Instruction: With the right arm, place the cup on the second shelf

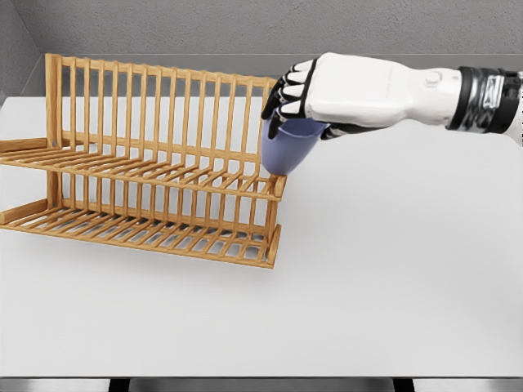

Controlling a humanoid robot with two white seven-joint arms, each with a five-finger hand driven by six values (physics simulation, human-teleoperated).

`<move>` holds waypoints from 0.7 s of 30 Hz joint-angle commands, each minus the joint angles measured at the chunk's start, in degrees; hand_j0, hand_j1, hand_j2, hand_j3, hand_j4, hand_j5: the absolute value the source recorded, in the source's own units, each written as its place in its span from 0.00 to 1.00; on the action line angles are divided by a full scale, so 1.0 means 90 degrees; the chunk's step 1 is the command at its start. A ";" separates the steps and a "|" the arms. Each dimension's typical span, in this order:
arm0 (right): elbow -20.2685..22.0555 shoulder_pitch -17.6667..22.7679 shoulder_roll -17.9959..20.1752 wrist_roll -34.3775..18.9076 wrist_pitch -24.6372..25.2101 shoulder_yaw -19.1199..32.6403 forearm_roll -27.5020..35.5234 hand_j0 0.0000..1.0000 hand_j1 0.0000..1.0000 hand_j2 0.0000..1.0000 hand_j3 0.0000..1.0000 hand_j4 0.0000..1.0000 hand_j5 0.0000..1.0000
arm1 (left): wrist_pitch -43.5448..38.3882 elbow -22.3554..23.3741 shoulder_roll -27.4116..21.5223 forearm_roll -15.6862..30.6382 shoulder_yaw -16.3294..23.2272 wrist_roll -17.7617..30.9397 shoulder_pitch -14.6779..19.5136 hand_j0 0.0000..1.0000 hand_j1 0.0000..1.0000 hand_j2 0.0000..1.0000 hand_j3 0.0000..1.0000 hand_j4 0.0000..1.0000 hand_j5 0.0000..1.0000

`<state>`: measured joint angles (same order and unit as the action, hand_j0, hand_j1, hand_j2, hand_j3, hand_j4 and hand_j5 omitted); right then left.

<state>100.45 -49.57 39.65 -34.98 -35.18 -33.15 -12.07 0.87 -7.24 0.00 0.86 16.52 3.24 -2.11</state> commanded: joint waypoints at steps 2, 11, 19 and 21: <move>0.0001 -0.0019 -0.0089 -0.0002 0.0020 -0.0106 0.0042 0.60 0.60 0.60 0.60 0.60 0.60 | 0.0001 0.0004 0.0000 0.0002 0.0000 0.0001 0.0000 1.00 1.00 1.00 1.00 1.00 1.00; 0.0001 -0.0049 -0.0236 -0.0002 0.0020 -0.0320 0.0042 0.60 0.60 0.60 0.60 0.60 0.60 | 0.0001 -0.0006 0.0000 -0.0007 0.0000 0.0001 0.0000 1.00 1.00 1.00 1.00 1.00 1.00; 0.0001 -0.0020 -0.0177 -0.0002 0.0020 -0.0467 0.0052 0.65 0.65 0.65 0.65 0.65 0.65 | 0.0001 -0.0006 0.0000 -0.0007 0.0000 0.0001 0.0000 1.00 1.00 1.00 1.00 1.00 1.00; 0.0001 -0.0020 -0.0167 -0.0002 0.0020 -0.0506 0.0052 0.65 0.65 0.65 0.65 0.65 0.65 | 0.0001 0.0004 0.0000 0.0002 0.0000 0.0001 0.0000 1.00 1.00 1.00 1.00 1.00 1.00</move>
<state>100.46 -49.66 37.93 -35.01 -35.18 -37.35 -11.94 0.87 -7.25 0.00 0.85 16.52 3.24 -2.11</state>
